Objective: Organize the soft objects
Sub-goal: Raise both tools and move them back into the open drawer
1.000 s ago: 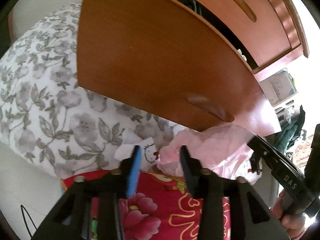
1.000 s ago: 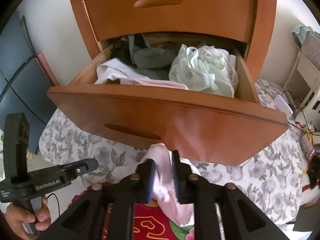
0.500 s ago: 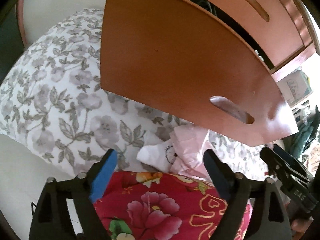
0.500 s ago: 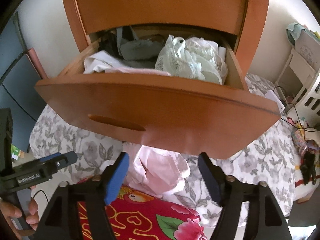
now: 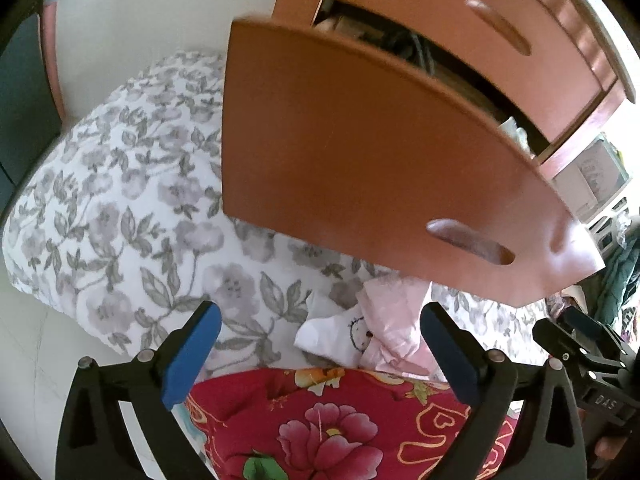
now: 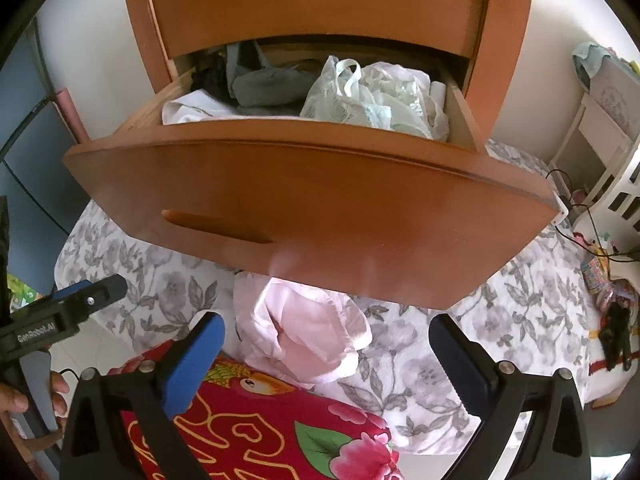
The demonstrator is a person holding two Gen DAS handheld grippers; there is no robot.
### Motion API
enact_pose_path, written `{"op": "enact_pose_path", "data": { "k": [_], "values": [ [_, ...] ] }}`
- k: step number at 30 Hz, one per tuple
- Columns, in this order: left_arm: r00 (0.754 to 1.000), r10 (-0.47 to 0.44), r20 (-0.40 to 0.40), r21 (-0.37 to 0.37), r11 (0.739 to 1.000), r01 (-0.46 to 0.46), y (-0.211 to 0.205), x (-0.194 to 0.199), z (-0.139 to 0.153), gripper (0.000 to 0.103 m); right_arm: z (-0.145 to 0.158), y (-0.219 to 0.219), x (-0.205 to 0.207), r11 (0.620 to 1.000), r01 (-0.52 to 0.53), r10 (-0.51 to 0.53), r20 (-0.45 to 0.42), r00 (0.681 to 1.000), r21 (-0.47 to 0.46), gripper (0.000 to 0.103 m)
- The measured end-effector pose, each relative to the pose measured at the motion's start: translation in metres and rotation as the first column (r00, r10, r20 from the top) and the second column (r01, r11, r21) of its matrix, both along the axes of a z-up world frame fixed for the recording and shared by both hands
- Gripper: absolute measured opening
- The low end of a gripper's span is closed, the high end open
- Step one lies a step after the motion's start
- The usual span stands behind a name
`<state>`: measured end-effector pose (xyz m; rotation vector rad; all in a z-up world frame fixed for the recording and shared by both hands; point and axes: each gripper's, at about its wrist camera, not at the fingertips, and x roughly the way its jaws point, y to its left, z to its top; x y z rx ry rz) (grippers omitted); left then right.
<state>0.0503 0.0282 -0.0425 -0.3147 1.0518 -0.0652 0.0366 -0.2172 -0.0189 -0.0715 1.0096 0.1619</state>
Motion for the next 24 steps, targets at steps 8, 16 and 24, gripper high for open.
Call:
{"op": "enact_pose_path", "data": {
  "k": [8, 16, 24],
  "values": [
    [0.991, -0.014, 0.131, 0.009, 1.000, 0.013, -0.003, -0.010, 0.028, 0.100, 0.018, -0.008, -0.010, 0.999, 0.002, -0.005, 0.075, 0.997, 0.041, 0.103],
    [0.960, -0.112, 0.256, -0.021, 0.992, 0.122, -0.011, -0.023, 0.075, 0.100, 0.049, -0.014, -0.022, 0.991, -0.025, 0.005, 0.156, 0.988, 0.128, 0.103],
    [0.919, -0.159, 0.360, 0.013, 0.986, 0.166, -0.004, -0.015, 0.131, 0.100, 0.090, -0.026, -0.022, 0.990, -0.023, -0.014, 0.255, 0.967, 0.139, 0.103]
  ]
}}
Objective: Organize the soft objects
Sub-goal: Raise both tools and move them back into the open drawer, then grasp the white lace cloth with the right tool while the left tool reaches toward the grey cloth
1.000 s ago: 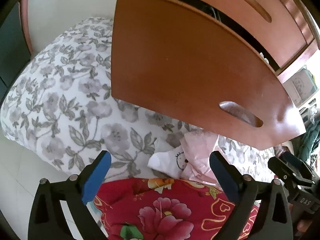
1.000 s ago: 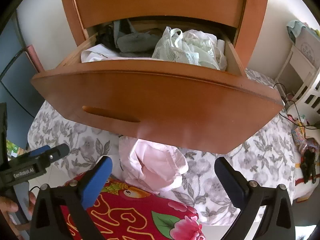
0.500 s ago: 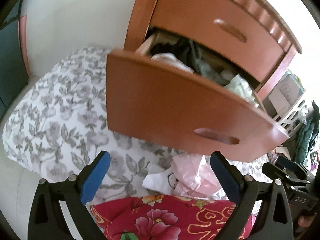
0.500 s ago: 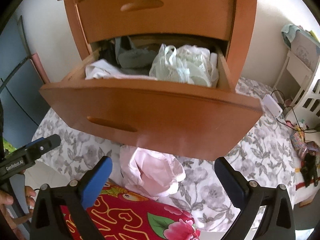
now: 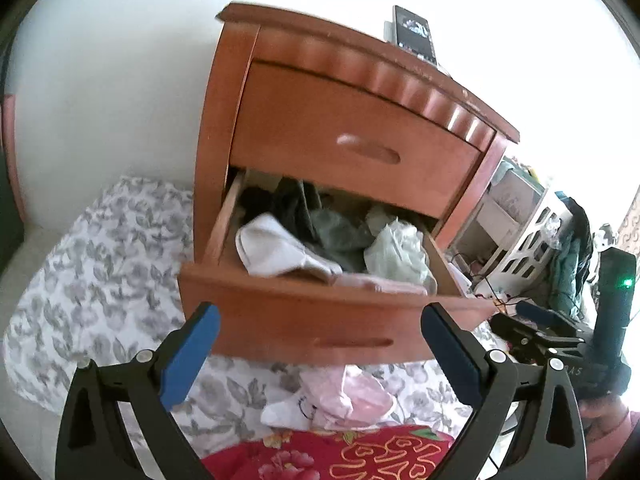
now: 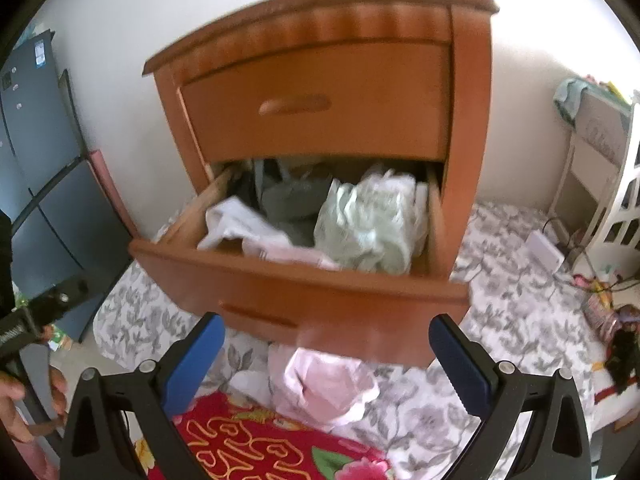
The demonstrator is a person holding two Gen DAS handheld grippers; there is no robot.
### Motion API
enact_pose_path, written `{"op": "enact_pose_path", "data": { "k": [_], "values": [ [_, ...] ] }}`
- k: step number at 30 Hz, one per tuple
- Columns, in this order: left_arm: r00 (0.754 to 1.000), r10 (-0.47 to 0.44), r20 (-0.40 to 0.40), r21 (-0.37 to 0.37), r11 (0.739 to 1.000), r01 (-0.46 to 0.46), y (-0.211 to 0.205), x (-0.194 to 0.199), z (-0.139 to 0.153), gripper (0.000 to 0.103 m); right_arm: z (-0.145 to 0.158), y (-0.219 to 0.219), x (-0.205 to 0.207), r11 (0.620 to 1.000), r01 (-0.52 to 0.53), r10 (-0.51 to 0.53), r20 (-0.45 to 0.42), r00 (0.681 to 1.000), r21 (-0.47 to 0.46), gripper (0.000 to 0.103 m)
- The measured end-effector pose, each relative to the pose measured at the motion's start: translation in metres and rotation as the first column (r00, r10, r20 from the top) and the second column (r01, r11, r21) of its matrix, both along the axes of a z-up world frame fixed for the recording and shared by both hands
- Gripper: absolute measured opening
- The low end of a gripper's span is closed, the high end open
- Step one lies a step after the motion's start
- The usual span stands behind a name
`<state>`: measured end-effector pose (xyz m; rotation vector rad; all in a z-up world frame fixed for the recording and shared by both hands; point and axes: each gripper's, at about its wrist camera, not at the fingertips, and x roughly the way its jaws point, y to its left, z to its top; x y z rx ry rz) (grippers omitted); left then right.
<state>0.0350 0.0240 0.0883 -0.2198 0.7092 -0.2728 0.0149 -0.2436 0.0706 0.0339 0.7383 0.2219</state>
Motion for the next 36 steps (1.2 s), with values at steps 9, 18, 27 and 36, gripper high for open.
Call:
{"op": "enact_pose_path", "data": {
  "k": [9, 18, 27, 36],
  "values": [
    [0.996, 0.021, -0.084, 0.047, 0.999, -0.017, 0.005, 0.047, 0.019, 0.100, 0.032, -0.011, 0.026, 0.998, 0.019, -0.016, 0.049, 0.999, -0.064, 0.103],
    [0.977, 0.017, -0.210, 0.000, 1.000, -0.017, 0.011, 0.088, 0.001, 0.100, 0.027, -0.014, 0.067, 0.997, 0.051, -0.052, -0.023, 0.998, -0.062, 0.103],
    [0.945, 0.026, -0.326, 0.032, 0.999, -0.016, 0.004, 0.132, -0.025, 0.100, 0.003, -0.006, 0.114, 0.998, 0.040, -0.047, -0.124, 0.991, -0.056, 0.103],
    [0.923, 0.015, -0.384, 0.023, 1.000, -0.007, -0.007, 0.160, -0.045, 0.100, -0.017, 0.001, 0.156, 0.999, 0.033, -0.036, -0.212, 0.977, -0.020, 0.093]
  ]
}}
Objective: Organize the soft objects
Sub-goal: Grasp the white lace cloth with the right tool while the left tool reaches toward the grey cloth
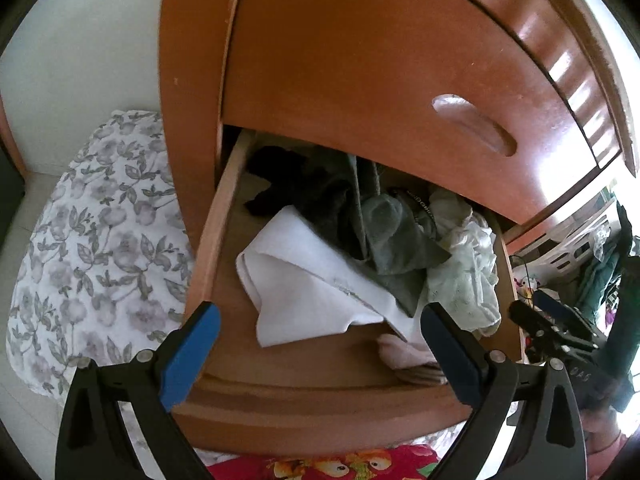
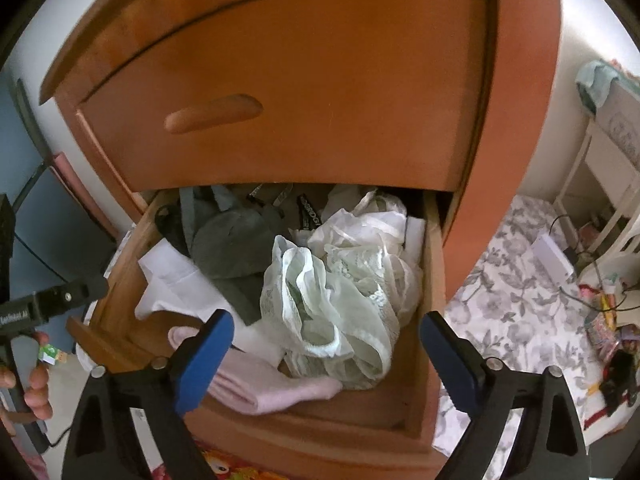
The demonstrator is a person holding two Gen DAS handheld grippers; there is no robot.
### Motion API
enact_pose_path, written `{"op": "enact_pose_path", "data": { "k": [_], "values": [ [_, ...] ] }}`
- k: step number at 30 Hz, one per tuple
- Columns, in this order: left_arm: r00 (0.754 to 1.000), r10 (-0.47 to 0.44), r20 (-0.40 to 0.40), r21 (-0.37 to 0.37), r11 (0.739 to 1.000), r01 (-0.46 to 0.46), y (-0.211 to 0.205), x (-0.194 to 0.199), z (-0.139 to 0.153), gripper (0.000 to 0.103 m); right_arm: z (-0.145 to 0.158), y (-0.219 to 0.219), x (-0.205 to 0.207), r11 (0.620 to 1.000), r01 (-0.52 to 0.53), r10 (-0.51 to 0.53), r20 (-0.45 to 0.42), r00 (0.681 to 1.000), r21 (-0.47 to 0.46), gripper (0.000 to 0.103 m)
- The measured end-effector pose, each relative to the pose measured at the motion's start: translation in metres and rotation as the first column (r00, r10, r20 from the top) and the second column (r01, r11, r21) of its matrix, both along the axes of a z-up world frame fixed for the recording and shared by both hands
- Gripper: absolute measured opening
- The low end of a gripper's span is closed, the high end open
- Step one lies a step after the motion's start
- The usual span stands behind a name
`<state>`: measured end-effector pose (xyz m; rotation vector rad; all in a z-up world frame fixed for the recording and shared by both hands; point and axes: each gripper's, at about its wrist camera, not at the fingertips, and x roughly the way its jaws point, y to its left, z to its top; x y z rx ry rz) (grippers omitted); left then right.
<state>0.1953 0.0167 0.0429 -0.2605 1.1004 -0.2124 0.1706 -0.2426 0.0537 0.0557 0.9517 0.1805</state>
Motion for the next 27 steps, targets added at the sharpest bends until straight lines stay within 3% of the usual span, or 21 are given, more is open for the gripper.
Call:
{"op": "enact_pose_path", "data": {
  "k": [8, 17, 23, 25, 27],
  "values": [
    [1.000, 0.013, -0.024, -0.013, 1.000, -0.013, -0.005, 0.013, -0.017, 0.100, -0.018, 0.019, 0.017, 0.998, -0.033, 0.031, -0.026, 0.999, -0.060, 0.084],
    [1.000, 0.004, -0.021, -0.047, 0.999, -0.005, -0.009, 0.023, -0.024, 0.099, -0.033, 0.031, 0.029, 0.995, -0.082, 0.079, -0.050, 0.996, -0.063, 0.060],
    [1.000, 0.004, -0.007, -0.077, 0.997, -0.004, -0.005, 0.027, -0.023, 0.098, -0.037, 0.035, 0.032, 0.991, -0.105, 0.101, -0.047, 0.994, -0.087, 0.031],
    [1.000, 0.008, -0.006, -0.095, 0.995, -0.009, -0.004, 0.029, -0.022, 0.098, -0.037, 0.034, 0.032, 0.990, -0.111, 0.108, -0.045, 0.993, -0.083, 0.017],
    [1.000, 0.010, 0.001, -0.097, 0.995, -0.010, -0.004, 0.030, -0.020, 0.093, -0.036, 0.033, 0.032, 0.990, -0.117, 0.114, -0.038, 0.993, -0.082, 0.010]
  ]
}}
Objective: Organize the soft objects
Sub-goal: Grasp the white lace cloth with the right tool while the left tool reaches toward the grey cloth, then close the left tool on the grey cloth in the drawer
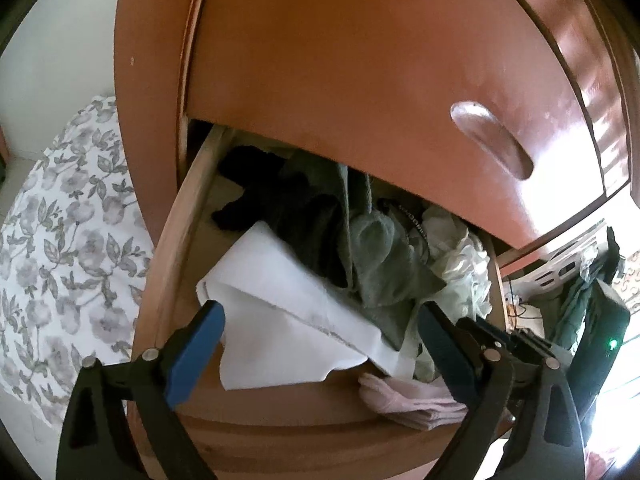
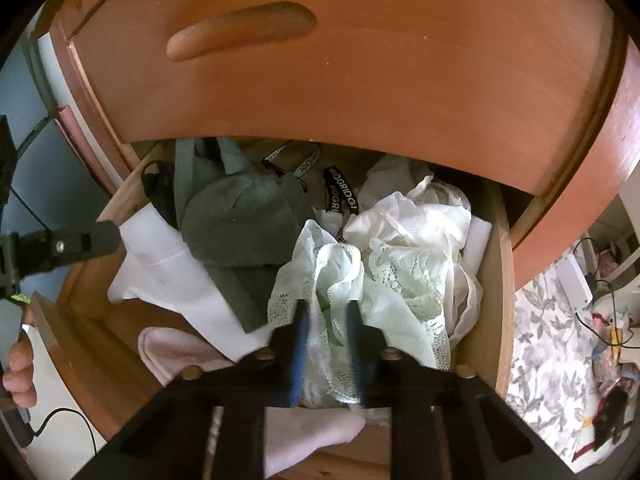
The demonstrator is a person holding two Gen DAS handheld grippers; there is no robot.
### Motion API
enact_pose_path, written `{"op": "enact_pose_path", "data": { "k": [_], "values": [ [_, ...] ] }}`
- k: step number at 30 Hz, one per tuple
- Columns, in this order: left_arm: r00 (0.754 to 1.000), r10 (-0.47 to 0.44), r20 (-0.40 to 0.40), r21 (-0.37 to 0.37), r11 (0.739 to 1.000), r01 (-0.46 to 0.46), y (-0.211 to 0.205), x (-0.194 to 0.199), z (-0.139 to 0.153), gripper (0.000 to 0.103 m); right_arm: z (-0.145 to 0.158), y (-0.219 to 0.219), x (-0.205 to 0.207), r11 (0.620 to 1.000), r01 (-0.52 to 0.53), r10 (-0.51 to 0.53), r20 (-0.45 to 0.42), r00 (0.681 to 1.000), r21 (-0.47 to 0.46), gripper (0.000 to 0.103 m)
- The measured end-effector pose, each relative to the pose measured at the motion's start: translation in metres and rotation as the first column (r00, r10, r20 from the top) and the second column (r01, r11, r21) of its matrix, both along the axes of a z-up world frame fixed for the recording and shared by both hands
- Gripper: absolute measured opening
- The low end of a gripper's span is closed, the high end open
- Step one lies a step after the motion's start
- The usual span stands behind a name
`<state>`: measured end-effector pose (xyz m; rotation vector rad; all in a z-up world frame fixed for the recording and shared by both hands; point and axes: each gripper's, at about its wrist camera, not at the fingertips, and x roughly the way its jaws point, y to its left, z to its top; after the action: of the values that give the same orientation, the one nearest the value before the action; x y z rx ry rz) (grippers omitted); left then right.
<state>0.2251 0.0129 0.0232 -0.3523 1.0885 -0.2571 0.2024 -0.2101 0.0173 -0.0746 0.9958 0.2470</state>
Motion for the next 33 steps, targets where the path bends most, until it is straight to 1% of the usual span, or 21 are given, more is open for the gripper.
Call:
{"op": "enact_pose_path", "data": {
  "k": [1, 4, 7, 9, 12, 13, 15, 18, 21, 24, 29, 31, 33],
  "values": [
    [1.000, -0.001, 0.005, -0.004, 1.000, 0.001, 0.000, 0.002, 0.002, 0.092, 0.000, -0.001, 0.000, 1.000, -0.001, 0.001, 0.003, 1.000, -0.001, 0.007],
    [1.000, 0.004, 0.006, -0.026, 1.000, -0.004, 0.000, 0.005, 0.005, 0.091, 0.002, -0.006, -0.002, 1.000, 0.008, -0.008, 0.014, 1.000, 0.003, 0.004],
    [1.000, 0.003, 0.009, -0.040, 0.999, -0.003, -0.003, 0.007, 0.007, 0.089, 0.005, -0.013, -0.003, 1.000, 0.024, -0.024, 0.024, 0.999, 0.009, 0.002],
    [1.000, 0.004, 0.011, -0.043, 0.999, -0.003, -0.006, 0.009, 0.007, 0.080, 0.007, -0.018, -0.003, 0.999, 0.035, -0.035, 0.038, 0.999, 0.010, 0.002],
    [1.000, 0.010, -0.006, -0.075, 0.997, -0.011, -0.011, 0.013, 0.004, 0.075, 0.011, -0.030, -0.004, 0.998, 0.066, -0.067, 0.055, 0.996, 0.020, 0.002],
    [1.000, 0.003, -0.011, -0.090, 0.996, -0.004, -0.015, 0.012, 0.002, 0.074, 0.012, -0.035, -0.005, 0.997, 0.079, -0.081, 0.059, 0.995, 0.025, 0.002],
    [1.000, -0.017, -0.020, -0.105, 0.994, 0.014, -0.024, 0.012, -0.001, 0.068, 0.013, -0.044, -0.007, 0.995, 0.094, -0.096, 0.055, 0.994, 0.037, 0.002],
    [0.997, -0.059, -0.048, -0.121, 0.991, 0.053, -0.042, 0.016, -0.007, 0.063, 0.009, -0.052, -0.008, 0.993, 0.110, -0.112, 0.041, 0.993, 0.033, 0.002],
    [0.995, -0.057, -0.080, -0.105, 0.993, 0.048, -0.052, 0.020, -0.014, 0.059, 0.005, -0.055, -0.009, 0.992, 0.119, -0.120, 0.029, 0.992, 0.038, 0.002],
    [0.992, -0.042, -0.121, -0.092, 0.995, 0.031, -0.060, 0.026, -0.024, 0.058, 0.005, -0.057, -0.010, 0.992, 0.119, -0.121, 0.028, 0.992, 0.049, 0.002],
    [0.989, -0.027, -0.147, -0.068, 0.998, 0.017, -0.070, 0.034, -0.033, 0.057, 0.005, -0.058, -0.012, 0.993, 0.108, -0.110, 0.022, 0.994, 0.053, 0.002],
    [0.989, -0.007, -0.149, -0.063, 0.998, -0.002, -0.070, 0.037, -0.036, 0.053, 0.005, -0.057, -0.012, 0.992, 0.109, -0.110, 0.021, 0.994, 0.056, 0.002],
    [0.988, 0.002, -0.152, -0.063, 0.998, -0.012, -0.068, 0.039, -0.037, 0.043, 0.005, -0.056, -0.013, 0.993, 0.108, -0.109, 0.020, 0.994, 0.057, 0.002]
  ]
}}
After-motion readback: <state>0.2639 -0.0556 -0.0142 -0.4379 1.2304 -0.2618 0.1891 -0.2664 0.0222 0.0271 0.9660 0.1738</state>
